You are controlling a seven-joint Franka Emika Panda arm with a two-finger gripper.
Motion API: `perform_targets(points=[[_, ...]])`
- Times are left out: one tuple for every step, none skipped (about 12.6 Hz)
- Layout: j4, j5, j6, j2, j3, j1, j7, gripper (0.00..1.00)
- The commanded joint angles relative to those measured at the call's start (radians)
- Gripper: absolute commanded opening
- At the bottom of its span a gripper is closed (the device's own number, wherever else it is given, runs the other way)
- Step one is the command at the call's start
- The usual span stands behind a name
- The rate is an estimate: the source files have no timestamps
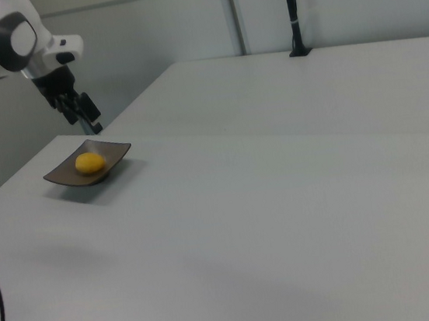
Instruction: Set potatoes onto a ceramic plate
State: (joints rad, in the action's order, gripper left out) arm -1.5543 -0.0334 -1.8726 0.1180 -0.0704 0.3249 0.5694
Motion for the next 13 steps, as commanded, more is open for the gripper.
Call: perform_targets(points=[[-0.125,-0.002,0.126,-0.173,0.003,-0.067,0.007,1.0],[-0.141,0.004,0.166,-0.199,0.003,-0.113,-0.024,1.0],[-0.144,0.013,0.203,-0.213,0.003,-0.141,-0.064,1.0],[-0.153,0.029,0.228,-0.222,0.003,-0.177,-0.116,1.0],[-0.191,0.039,0.222,-0.234,0.007,-0.19,-0.173,1.0],[-0.21,0.04,0.211,-0.25,0.018,-0.185,-0.202,1.0],[-0.211,0.046,0.207,-0.25,0.049,-0.178,-0.254,1.0],[-0.208,0.062,0.204,-0.245,0.063,-0.167,-0.319,1.0],[-0.207,0.078,0.184,-0.239,0.082,-0.15,-0.353,1.0],[-0.207,0.09,0.152,-0.233,0.105,-0.135,-0.373,1.0],[-0.21,0.09,0.109,-0.224,0.116,-0.118,-0.414,1.0],[-0.21,0.09,0.084,-0.216,0.116,-0.116,-0.443,1.0],[-0.205,0.09,0.058,-0.205,0.116,-0.116,-0.501,1.0]])
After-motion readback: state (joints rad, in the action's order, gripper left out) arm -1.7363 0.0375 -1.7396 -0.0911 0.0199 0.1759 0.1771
